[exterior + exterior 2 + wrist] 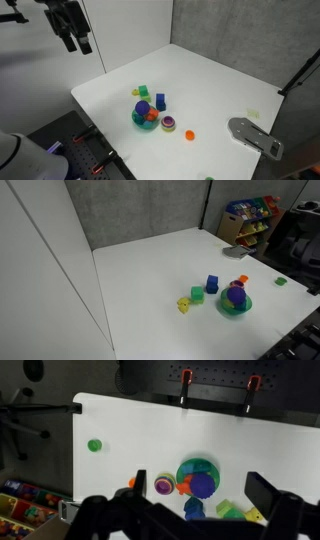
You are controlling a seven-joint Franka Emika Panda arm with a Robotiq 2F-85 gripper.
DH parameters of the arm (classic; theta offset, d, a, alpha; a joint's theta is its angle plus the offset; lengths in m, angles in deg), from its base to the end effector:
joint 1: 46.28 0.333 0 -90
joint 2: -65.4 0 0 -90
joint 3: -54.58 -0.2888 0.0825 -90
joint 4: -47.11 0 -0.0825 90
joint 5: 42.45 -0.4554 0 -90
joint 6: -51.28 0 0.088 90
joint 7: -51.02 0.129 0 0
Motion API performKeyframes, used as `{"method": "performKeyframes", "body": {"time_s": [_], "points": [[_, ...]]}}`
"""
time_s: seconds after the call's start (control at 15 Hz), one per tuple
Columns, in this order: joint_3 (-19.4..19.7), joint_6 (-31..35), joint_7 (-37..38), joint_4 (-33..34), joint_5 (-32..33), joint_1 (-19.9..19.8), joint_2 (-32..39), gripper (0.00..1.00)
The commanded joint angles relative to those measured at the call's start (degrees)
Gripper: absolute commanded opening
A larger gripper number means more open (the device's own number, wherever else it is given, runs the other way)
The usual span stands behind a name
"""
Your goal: Put the small orange bowl inside the purple bowl on the pile
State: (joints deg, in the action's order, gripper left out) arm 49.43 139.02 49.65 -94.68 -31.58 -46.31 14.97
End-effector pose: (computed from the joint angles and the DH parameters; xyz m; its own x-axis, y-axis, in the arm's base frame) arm 0.3674 0.0089 0.5209 0.9952 0.0679 -0.0698 0.0836 -0.9635 0.2544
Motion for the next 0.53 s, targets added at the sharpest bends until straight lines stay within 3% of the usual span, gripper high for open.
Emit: {"method": "performKeyframes", "body": {"time_s": [0.0, 0.47], "points": [[0.8, -0.3, 0.7, 0.2, 0.5, 1.2, 0.2, 1.0], [2.0, 3.1, 0.9, 2.2, -0.1, 0.8, 3.3, 1.0]]}}
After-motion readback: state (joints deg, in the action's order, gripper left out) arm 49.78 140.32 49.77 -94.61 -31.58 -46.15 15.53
